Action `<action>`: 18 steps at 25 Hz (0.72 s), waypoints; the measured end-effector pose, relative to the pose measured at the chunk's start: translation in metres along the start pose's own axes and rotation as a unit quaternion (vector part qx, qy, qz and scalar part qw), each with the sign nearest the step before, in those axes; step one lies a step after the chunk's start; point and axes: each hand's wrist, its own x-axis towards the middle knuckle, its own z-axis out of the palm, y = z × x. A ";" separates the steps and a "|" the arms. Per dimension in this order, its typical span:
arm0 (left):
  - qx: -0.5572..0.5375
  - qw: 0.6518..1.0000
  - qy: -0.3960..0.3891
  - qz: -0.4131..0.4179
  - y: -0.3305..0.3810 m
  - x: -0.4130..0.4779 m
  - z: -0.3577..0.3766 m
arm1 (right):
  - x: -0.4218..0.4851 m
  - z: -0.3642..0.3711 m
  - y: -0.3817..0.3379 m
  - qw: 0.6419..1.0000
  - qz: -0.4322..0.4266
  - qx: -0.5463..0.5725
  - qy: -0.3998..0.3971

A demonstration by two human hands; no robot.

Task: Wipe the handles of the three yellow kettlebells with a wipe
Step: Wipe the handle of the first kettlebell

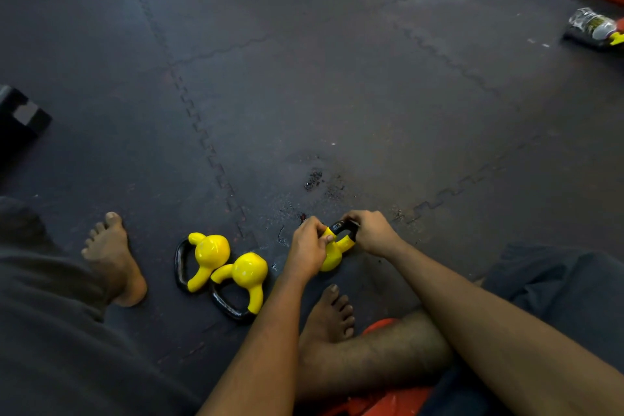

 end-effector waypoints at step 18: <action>0.001 1.000 0.006 -0.009 0.003 0.003 -0.002 | -0.017 0.000 -0.006 0.999 -0.024 -0.019 0.037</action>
